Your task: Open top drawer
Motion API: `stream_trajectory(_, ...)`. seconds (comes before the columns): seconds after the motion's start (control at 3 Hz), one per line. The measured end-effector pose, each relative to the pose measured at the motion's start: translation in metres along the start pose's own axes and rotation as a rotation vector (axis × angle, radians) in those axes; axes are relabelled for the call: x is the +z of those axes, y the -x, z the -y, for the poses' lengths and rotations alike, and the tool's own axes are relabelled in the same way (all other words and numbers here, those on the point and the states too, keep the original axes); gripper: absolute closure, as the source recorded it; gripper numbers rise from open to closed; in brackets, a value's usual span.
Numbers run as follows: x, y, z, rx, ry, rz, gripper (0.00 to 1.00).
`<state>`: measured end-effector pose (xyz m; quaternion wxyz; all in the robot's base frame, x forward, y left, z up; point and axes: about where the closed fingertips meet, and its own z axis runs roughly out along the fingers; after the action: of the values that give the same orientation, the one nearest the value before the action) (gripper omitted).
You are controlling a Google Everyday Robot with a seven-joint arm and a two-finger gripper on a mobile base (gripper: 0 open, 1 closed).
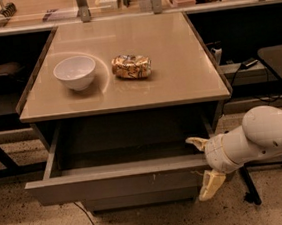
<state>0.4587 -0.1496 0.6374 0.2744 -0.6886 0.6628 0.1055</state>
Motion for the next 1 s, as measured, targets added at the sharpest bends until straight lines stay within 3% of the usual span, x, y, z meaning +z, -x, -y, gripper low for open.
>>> stream_trajectory(0.33, -0.003, -0.014, -0.019, 0.026, 0.039, 0.016, 0.0)
stream_trajectory(0.67, -0.008, -0.017, -0.038, 0.033, 0.063, 0.035, 0.18)
stream_trajectory(1.0, -0.026, -0.027, -0.069, 0.051, 0.059, 0.052, 0.43)
